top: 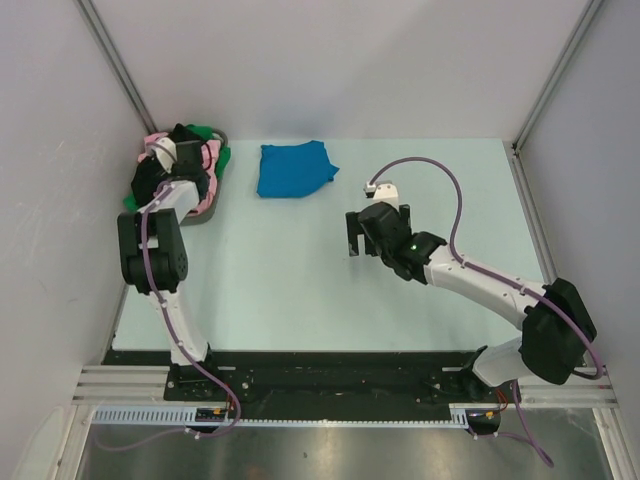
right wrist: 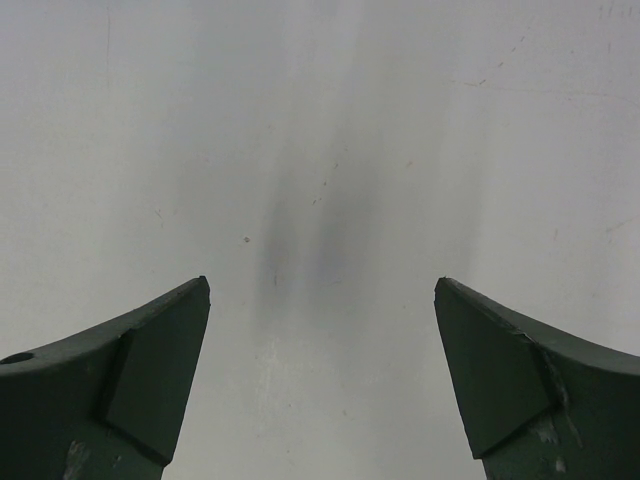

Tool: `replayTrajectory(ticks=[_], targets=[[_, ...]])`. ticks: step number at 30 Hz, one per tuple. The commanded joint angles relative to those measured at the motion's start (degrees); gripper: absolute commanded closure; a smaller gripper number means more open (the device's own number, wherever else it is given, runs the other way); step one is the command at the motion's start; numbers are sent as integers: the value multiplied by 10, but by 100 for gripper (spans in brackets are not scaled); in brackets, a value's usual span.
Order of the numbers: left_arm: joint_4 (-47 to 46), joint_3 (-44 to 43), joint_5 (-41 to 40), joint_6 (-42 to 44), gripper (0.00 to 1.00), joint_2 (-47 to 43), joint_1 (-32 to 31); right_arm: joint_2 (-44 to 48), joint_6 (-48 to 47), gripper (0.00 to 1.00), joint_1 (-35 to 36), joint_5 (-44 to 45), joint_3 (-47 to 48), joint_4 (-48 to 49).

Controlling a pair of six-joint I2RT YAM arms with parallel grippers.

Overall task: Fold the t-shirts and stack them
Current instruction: Grab the tshirt from the pile

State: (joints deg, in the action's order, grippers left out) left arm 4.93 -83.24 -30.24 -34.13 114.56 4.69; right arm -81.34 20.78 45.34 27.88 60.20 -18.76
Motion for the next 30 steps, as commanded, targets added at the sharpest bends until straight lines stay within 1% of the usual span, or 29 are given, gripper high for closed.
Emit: replayTrajectory(ticks=[1, 2, 3, 4, 5, 7, 11, 12, 13, 14, 15, 16, 17, 18, 19, 21, 22, 23, 25, 27, 30], targets=[[-26, -16, 6, -3, 58, 3, 19, -9, 0, 0, -3, -12, 2, 27], [-26, -11, 11, -2, 66, 0, 21, -12, 1, 0, -3, -12, 2, 26], [-26, -9, 14, -3, 86, -2, 21, -14, 1, 0, -3, -16, 2, 26], [-26, -4, 16, -5, 97, -6, 23, -14, 4, 0, -3, -17, 2, 27], [-25, 7, 18, -6, 100, -18, 24, -15, 4, 0, -1, -19, 2, 27], [-39, 29, 23, -10, 100, -40, 25, -14, 8, 0, -1, -24, 2, 29], [-61, 122, 46, -51, 100, -117, 23, -3, 19, 0, 4, -35, 2, 29], [-65, 144, 54, -64, 100, -161, 24, 0, 21, 0, 5, -37, 2, 30], [-71, 169, 65, -93, 100, -183, 24, 9, 23, 0, 8, -38, 2, 29], [-79, 218, 85, -105, 100, -210, 22, 15, 25, 0, 14, -39, 2, 27], [-84, 240, 91, -116, 100, -234, 19, 21, 30, 0, 16, -42, 2, 25], [-84, 257, 98, -129, 100, -278, 9, 33, 32, 0, 19, -42, 2, 22], [-76, 277, 102, -132, 100, -297, 2, 39, 35, 0, 25, -43, 2, 19], [-59, 284, 108, -134, 100, -316, -6, 44, 41, 0, 27, -42, 2, 12], [-57, 290, 113, -126, 100, -359, -25, 50, 44, 0, 31, -41, 2, 7], [-35, 300, 120, -122, 100, -402, -42, 64, 54, 0, 40, -32, 2, -12], [-34, 302, 129, -118, 100, -421, -66, 71, 64, 0, 42, -28, 2, -20], [-34, 305, 138, -117, 100, -463, -74, 79, 70, 0, 45, -22, 2, -28], [-47, 304, 197, -111, 100, -495, -92, 94, 87, 0, 53, 2, 1, -56], [-47, 286, 248, -101, 100, -530, -109, 120, 98, 0, 55, 30, -1, -79], [-45, 244, 295, -76, 100, -551, -158, 165, 114, 0, 54, 71, -1, -111]])
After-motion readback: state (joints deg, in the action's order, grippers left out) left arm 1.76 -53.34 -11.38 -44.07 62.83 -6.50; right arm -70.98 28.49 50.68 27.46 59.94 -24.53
